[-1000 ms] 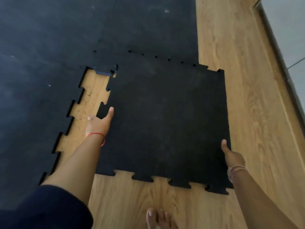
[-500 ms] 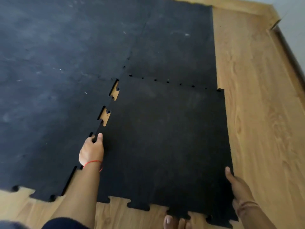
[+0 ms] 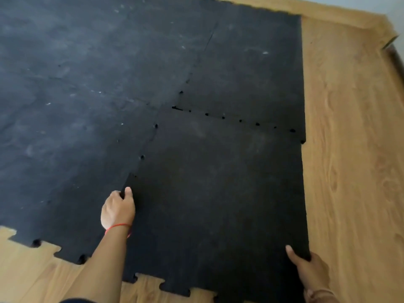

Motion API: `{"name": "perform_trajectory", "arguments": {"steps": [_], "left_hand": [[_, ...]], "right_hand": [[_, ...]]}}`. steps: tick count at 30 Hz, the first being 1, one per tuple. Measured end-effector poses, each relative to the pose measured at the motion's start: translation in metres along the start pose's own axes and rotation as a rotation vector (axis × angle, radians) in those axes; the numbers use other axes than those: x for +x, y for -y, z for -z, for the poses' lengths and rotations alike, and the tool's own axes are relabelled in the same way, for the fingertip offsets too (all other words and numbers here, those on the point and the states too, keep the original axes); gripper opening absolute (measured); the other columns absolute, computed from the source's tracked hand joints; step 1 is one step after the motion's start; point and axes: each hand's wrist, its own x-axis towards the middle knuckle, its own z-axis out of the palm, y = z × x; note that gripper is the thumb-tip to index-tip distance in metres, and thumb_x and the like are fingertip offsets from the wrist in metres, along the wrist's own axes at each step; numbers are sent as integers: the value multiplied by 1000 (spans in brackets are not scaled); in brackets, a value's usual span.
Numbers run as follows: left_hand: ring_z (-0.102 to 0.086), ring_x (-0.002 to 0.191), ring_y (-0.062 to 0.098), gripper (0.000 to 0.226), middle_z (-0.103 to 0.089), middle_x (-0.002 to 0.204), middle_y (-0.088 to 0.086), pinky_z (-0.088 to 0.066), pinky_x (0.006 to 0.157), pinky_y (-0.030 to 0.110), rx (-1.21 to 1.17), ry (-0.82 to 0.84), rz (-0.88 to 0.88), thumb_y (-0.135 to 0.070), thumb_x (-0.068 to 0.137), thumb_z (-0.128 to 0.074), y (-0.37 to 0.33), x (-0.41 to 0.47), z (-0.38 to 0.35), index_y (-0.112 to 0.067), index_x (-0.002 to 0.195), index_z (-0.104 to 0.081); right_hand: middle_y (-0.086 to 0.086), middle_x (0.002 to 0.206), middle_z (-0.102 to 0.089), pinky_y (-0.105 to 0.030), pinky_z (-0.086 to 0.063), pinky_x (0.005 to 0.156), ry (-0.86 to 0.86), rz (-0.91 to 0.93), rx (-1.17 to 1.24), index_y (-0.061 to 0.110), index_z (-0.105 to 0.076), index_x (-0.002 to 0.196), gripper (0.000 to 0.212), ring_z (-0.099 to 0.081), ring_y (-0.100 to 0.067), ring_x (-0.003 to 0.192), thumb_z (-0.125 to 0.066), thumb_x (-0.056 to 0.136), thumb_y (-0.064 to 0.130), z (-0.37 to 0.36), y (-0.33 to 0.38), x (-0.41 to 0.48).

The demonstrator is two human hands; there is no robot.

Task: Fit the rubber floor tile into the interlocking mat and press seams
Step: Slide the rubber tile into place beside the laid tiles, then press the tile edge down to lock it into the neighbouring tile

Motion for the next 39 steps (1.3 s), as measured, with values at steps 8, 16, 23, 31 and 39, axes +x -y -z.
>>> {"name": "perform_trajectory", "arguments": {"steps": [8,16,23,31,39], "left_hand": [[-54,92,41,41,-60,100,26,-36,68,38,30,50,-67,-35,94,-36,3,21,7,0,90,-57],[-43,104,48,40,-54,109,32,-35,85,57,48,-447,-89,-29,86,-51,19,-11,17,1,113,-48],[-46,96,46,53,-52,102,28,-39,82,55,111,-317,-90,-41,83,-43,46,-41,-7,6,105,-54],[-44,96,42,51,-50,99,23,-38,82,54,45,-394,176,-50,80,-39,62,-56,-2,-5,99,-54],[-50,72,39,48,-50,90,23,-48,61,44,17,-347,99,-44,82,-58,74,-71,2,-1,102,-58]], "right_hand": [[-28,132,-49,-48,-30,108,-68,-41,-50,-9,-49,124,59,-44,-41,122,-71,79,22,1,-2,-30],[-22,139,-35,-57,-31,104,-299,444,-308,11,-34,134,89,-35,-39,126,-83,60,5,-34,41,-93],[-7,154,-18,-47,-22,107,155,1200,-709,17,-33,137,68,-19,-22,140,-64,81,39,-141,159,-112],[-4,156,-18,-46,-15,111,258,1731,-1327,27,-33,139,69,-15,-25,142,-28,84,69,-288,255,-145],[-12,137,-42,-62,-24,104,129,1862,-1405,20,-49,116,69,-31,-35,131,-24,79,72,-302,251,-133]]}}
